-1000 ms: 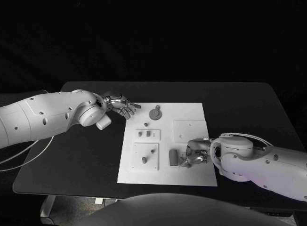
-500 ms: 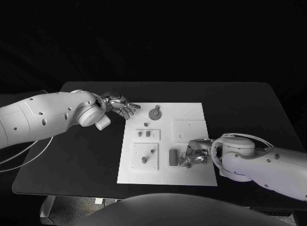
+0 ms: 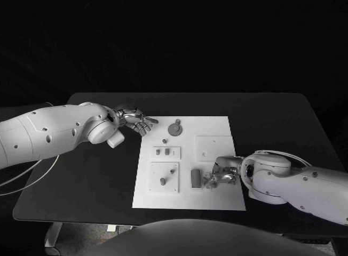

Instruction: Assemble the parts on the task board

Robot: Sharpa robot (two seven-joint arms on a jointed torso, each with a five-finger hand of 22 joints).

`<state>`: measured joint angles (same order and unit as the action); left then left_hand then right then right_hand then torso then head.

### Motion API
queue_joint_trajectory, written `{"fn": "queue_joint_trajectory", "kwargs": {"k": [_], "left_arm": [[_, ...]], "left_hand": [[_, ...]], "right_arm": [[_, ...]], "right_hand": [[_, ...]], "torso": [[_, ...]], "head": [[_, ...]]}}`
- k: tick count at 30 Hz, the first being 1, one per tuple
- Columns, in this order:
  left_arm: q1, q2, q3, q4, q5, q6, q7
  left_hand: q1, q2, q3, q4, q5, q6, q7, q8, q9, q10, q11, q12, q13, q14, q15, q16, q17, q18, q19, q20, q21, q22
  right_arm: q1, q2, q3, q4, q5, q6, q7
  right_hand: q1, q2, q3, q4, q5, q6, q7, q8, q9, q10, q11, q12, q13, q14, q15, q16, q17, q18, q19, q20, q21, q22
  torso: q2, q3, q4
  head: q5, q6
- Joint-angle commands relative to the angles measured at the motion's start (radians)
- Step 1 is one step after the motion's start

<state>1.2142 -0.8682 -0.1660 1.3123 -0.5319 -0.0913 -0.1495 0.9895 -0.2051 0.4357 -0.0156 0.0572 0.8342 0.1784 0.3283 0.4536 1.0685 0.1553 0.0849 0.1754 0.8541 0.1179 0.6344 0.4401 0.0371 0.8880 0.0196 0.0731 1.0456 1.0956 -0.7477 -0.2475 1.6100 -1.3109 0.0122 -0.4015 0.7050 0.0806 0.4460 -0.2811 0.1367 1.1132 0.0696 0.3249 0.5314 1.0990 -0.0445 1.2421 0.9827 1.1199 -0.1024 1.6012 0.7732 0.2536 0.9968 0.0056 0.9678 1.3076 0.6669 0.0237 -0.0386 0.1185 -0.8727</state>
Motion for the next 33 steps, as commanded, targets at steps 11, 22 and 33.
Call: {"fn": "queue_joint_trajectory", "kwargs": {"k": [11,22,33], "left_arm": [[0.003,0.000,-0.001,0.003,-0.002,0.014,0.000],[0.003,-0.001,-0.002,0.004,-0.002,0.014,-0.001],[0.003,-0.002,-0.003,0.004,-0.003,0.013,-0.001]], "left_hand": [[0.007,0.003,-0.001,0.007,-0.002,-0.001,0.002,-0.003,-0.002,0.000,0.006,-0.005,-0.002,0.001,-0.001,-0.004,0.002,0.020,-0.003,-0.002,-0.003,-0.001],[0.008,0.003,-0.002,0.008,-0.002,-0.001,0.002,-0.004,-0.002,0.000,0.006,-0.006,-0.002,0.001,-0.001,-0.004,0.002,0.020,-0.003,-0.002,-0.003,-0.001],[0.009,0.003,-0.003,0.008,-0.002,-0.001,0.002,-0.004,-0.002,0.000,0.006,-0.006,-0.002,0.001,-0.001,-0.004,0.002,0.020,-0.003,-0.002,-0.003,-0.001]], "right_arm": [[-0.001,0.002,0.000,-0.004,-0.004,0.041,-0.011],[-0.001,0.001,0.000,-0.005,-0.015,0.092,-0.003],[-0.001,-0.006,0.000,-0.007,-0.010,0.106,0.002]], "right_hand": [[-0.006,0.008,0.013,0.007,-0.002,-0.007,-0.002,-0.002,-0.002,-0.004,0.004,-0.006,0.002,-0.008,-0.001,-0.005,0.000,0.008,-0.003,0.004,-0.009,0.008],[0.083,0.024,0.115,0.010,0.000,-0.005,0.000,0.002,-0.006,-0.002,0.005,-0.008,0.008,-0.012,0.004,-0.004,0.004,0.008,-0.007,0.011,-0.008,0.013],[0.066,0.025,0.159,0.011,-0.003,-0.007,0.002,0.001,-0.010,-0.002,0.008,-0.011,0.009,-0.012,0.008,-0.006,0.004,0.008,-0.005,0.017,-0.007,0.014]], "torso": [[0.000,0.0004,-0.0008],[0.000,0.0003,-0.0004],[0.000,0.0004,-0.0004]], "head": [[-0.003,0.000],[-0.011,0.000],[-0.011,0.000]]}}
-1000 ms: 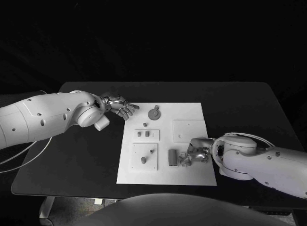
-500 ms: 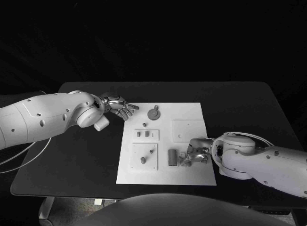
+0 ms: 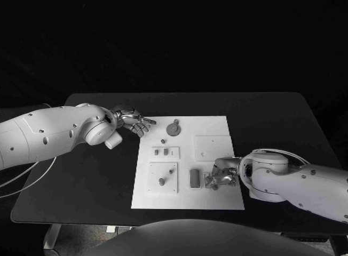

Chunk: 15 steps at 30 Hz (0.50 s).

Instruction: Assemble the parts on the task board

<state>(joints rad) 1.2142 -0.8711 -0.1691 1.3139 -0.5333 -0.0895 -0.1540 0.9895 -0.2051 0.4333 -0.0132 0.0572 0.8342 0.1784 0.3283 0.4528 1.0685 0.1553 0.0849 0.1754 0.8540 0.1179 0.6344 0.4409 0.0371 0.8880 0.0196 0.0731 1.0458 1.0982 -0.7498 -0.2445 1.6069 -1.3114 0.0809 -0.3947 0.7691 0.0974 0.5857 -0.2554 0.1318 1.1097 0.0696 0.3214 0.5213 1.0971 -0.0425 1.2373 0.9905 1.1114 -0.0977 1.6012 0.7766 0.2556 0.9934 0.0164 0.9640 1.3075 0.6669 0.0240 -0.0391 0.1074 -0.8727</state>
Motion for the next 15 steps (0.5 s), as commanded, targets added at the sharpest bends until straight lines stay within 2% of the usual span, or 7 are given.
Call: {"fn": "queue_joint_trajectory", "kwargs": {"k": [1,4,15], "left_arm": [[0.003,0.001,0.000,0.002,-0.002,0.012,0.003],[0.003,0.001,0.000,0.002,-0.003,0.014,0.002],[0.003,0.002,0.000,0.001,-0.004,0.013,0.001]], "left_hand": [[0.009,0.003,-0.001,0.006,-0.002,-0.001,0.002,-0.004,-0.001,0.000,0.006,-0.006,-0.002,0.001,-0.001,-0.004,0.002,0.020,-0.003,-0.002,-0.003,-0.001],[0.009,0.004,-0.001,0.006,-0.002,-0.001,0.002,-0.004,-0.001,0.000,0.006,-0.006,-0.002,0.001,-0.001,-0.005,0.002,0.020,-0.003,-0.002,-0.003,-0.001],[0.010,0.004,-0.002,0.007,-0.002,-0.001,0.002,-0.004,-0.001,0.000,0.006,-0.006,-0.002,0.001,-0.001,-0.005,0.002,0.020,-0.003,-0.002,-0.003,-0.001]], "right_arm": [[-0.003,-0.004,-0.003,-0.005,-0.006,0.034,-0.005],[-0.003,-0.004,-0.003,-0.004,0.008,0.026,-0.002],[-0.003,-0.002,-0.003,-0.003,0.070,-0.053,0.007]], "right_hand": [[0.001,0.008,0.020,-0.014,0.002,-0.004,0.002,0.004,0.000,0.000,0.006,-0.006,0.002,-0.004,0.003,-0.006,0.001,0.006,-0.002,0.007,-0.004,0.014],[-0.002,0.007,0.022,-0.013,0.002,-0.004,0.002,0.004,0.000,0.000,0.006,-0.006,0.002,-0.004,0.004,-0.006,0.001,0.006,-0.001,0.007,-0.003,0.014],[-0.024,-0.007,0.032,0.002,0.001,-0.004,0.002,0.006,-0.001,0.002,0.006,-0.007,0.003,-0.001,0.005,-0.007,0.001,0.006,0.003,0.008,-0.003,0.014]], "torso": [[0.000,0.0003,0.0002],[0.000,0.0004,0.0003],[0.000,0.0001,0.0007]], "head": [[0.001,0.000],[0.000,0.000],[0.002,0.000]]}}
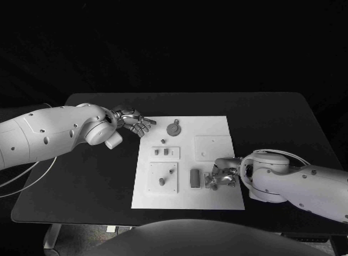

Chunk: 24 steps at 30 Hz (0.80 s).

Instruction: Assemble the parts on the task board

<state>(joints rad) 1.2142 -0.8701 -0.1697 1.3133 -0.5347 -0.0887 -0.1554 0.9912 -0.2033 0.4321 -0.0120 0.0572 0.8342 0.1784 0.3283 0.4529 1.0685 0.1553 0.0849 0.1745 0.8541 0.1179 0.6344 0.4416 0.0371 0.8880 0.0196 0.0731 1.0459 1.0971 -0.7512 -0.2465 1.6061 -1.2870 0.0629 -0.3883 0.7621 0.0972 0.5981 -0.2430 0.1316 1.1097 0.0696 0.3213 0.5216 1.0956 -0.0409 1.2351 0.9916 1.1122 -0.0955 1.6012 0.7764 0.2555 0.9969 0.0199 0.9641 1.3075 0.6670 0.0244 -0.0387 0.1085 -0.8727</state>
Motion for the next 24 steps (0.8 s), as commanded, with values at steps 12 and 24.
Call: {"fn": "queue_joint_trajectory", "kwargs": {"k": [12,24], "left_arm": [[0.003,0.001,0.000,0.000,-0.012,0.019,-0.005],[0.003,0.006,-0.002,-0.005,-0.013,0.021,-0.009]], "left_hand": [[0.009,-0.002,-0.003,0.008,-0.002,-0.001,0.002,-0.004,-0.001,0.000,0.007,-0.006,-0.001,0.001,-0.001,-0.006,0.003,0.020,-0.003,-0.002,-0.003,-0.002],[0.010,-0.003,-0.003,0.009,-0.002,-0.001,0.002,-0.004,-0.002,0.000,0.007,-0.006,-0.001,0.001,-0.001,-0.006,0.003,0.020,-0.003,-0.002,-0.003,-0.002]], "right_arm": [[-0.002,-0.005,-0.001,0.000,0.254,-0.050,-0.006],[-0.002,-0.003,-0.001,-0.002,0.285,-0.060,-0.018]], "right_hand": [[-0.031,-0.007,0.027,0.002,0.002,-0.005,0.002,0.006,-0.003,0.003,0.005,-0.006,0.002,0.000,0.002,-0.009,0.001,0.006,0.001,0.003,-0.004,0.013],[-0.037,-0.009,0.027,0.004,0.001,-0.006,0.003,0.006,-0.003,0.002,0.005,-0.006,0.003,-0.001,0.002,-0.009,0.001,0.006,0.000,0.004,-0.004,0.014]], "torso": [[0.000,-0.0007,0.0000],[0.000,-0.0007,-0.0003]], "head": [[-0.001,0.000],[-0.002,0.000]]}}
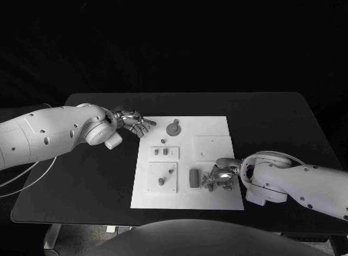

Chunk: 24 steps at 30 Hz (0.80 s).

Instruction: Assemble the parts on the task board

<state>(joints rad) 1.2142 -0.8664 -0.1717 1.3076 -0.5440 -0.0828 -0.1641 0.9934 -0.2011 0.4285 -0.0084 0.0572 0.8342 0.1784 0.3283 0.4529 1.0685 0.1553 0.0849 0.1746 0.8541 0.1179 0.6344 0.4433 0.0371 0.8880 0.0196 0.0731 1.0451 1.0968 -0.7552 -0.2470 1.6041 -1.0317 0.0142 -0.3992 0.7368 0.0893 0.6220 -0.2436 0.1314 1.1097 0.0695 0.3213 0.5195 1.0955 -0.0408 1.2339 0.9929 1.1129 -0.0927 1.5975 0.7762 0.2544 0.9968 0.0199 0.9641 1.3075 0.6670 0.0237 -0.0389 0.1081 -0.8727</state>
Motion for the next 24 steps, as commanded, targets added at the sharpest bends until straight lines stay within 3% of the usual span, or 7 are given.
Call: {"fn": "queue_joint_trajectory", "kwargs": {"k": [1,6,12,24], "left_arm": [[0.003,0.002,-0.001,0.001,-0.004,0.016,-0.001],[0.003,0.001,-0.002,0.003,-0.004,0.015,-0.001],[0.003,0.000,-0.004,0.004,-0.004,0.014,-0.001],[0.003,0.001,-0.007,0.004,-0.004,0.013,-0.001]], "left_hand": [[0.008,-0.005,0.000,0.006,-0.002,-0.001,0.002,-0.004,-0.002,0.000,0.007,-0.007,-0.001,0.001,-0.001,-0.006,0.001,0.020,-0.003,-0.002,-0.003,-0.001],[0.008,-0.005,0.000,0.006,-0.002,-0.001,0.002,-0.004,-0.002,0.000,0.007,-0.007,-0.001,0.001,-0.001,-0.006,0.001,0.020,-0.003,-0.002,-0.003,-0.001],[0.009,-0.005,0.000,0.007,-0.002,-0.001,0.002,-0.004,-0.002,0.000,0.007,-0.007,-0.001,0.001,-0.001,-0.006,0.002,0.020,-0.003,-0.002,-0.003,-0.001],[0.010,-0.005,0.000,0.008,-0.002,-0.001,0.002,-0.004,-0.002,0.000,0.007,-0.007,-0.001,0.001,-0.001,-0.006,0.002,0.020,-0.003,-0.002,-0.003,-0.001]], "right_arm": [[-0.001,0.001,-0.001,-0.001,0.030,-0.014,-0.013],[-0.001,0.001,-0.001,-0.007,0.030,-0.027,-0.040],[0.000,-0.001,-0.001,-0.018,-0.008,-0.032,-0.078],[0.001,0.014,0.000,-0.024,-0.007,0.005,-0.075]], "right_hand": [[-0.012,-0.001,0.003,0.006,0.001,-0.006,0.003,0.006,-0.001,0.002,0.005,-0.005,0.001,-0.002,-0.001,-0.006,0.001,0.007,0.000,0.004,-0.004,0.014],[-0.030,0.001,0.004,0.019,0.001,-0.007,0.003,0.007,-0.001,0.001,0.005,-0.005,0.003,-0.002,-0.001,-0.005,0.002,0.007,0.000,0.004,-0.004,0.014],[-0.049,-0.014,0.004,0.030,0.001,-0.008,0.003,0.007,-0.002,0.000,0.005,-0.005,0.004,-0.002,-0.002,-0.005,0.003,0.007,0.000,0.003,-0.003,0.015],[-0.053,-0.028,0.008,0.030,0.001,-0.010,0.003,0.008,-0.002,-0.001,0.005,-0.005,0.005,-0.002,-0.003,-0.004,0.004,0.007,0.000,0.002,-0.002,0.016]], "torso": [[0.000,0.0000,0.0001],[0.000,0.0002,0.0000],[0.000,0.0005,-0.0001],[0.000,0.0007,-0.0001]], "head": [[-0.002,0.000],[-0.004,0.000],[-0.004,0.000],[-0.004,0.000]]}}
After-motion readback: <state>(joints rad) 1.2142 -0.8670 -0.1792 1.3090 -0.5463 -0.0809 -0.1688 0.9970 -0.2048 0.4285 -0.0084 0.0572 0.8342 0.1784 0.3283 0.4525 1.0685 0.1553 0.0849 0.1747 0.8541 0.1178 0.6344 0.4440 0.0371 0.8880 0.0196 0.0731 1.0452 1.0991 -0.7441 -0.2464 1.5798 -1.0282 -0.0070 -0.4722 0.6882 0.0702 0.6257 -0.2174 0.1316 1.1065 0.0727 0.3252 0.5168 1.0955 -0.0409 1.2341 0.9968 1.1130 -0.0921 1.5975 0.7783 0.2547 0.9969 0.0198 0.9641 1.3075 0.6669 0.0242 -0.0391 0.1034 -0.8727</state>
